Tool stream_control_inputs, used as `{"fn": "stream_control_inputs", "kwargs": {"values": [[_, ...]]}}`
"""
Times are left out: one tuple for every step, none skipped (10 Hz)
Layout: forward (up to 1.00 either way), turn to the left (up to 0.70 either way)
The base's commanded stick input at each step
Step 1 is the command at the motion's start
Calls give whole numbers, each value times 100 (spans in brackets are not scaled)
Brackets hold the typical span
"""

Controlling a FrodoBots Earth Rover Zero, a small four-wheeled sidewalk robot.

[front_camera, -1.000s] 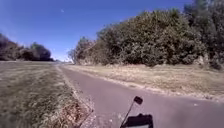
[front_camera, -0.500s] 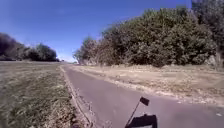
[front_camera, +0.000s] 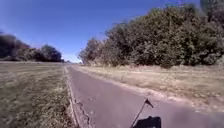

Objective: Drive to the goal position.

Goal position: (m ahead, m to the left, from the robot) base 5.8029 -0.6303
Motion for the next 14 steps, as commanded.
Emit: {"fn": "stream_control_inputs", "kwargs": {"values": [[70,14],[70,14],[70,14],[70,14],[70,14],[70,14],[70,14],[70,14],[70,14],[70,14],[70,14],[70,14],[70,14],[70,14]]}}
